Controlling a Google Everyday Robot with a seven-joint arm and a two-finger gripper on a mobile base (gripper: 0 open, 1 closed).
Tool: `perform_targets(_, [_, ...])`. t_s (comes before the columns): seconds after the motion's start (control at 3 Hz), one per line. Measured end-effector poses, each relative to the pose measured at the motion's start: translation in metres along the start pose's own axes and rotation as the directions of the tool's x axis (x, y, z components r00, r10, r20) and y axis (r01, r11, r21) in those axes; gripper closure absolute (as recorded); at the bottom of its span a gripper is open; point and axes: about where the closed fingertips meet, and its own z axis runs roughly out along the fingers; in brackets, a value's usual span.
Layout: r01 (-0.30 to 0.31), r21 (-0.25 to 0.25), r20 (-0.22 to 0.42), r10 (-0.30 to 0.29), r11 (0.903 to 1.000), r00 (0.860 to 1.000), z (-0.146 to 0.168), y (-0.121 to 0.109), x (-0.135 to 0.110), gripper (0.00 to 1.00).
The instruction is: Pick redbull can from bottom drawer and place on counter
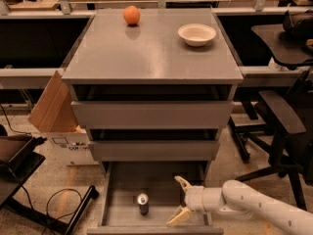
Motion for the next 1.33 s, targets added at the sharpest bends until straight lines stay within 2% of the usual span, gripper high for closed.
perform_targets(0.33, [0.002,-0.004,0.023,-0.002,1.0000,1.000,0.023,-0.011,0.012,0.00])
perform_targets(1.0, [0.056,-0.057,0.142,-0.047,0.9968,0.989,0.139,-0.049,0.062,0.00])
perform_targets(1.33, [0.065,-0.074,0.166,-0.052,0.9952,0.985,0.177,-0.065,0.076,0.00])
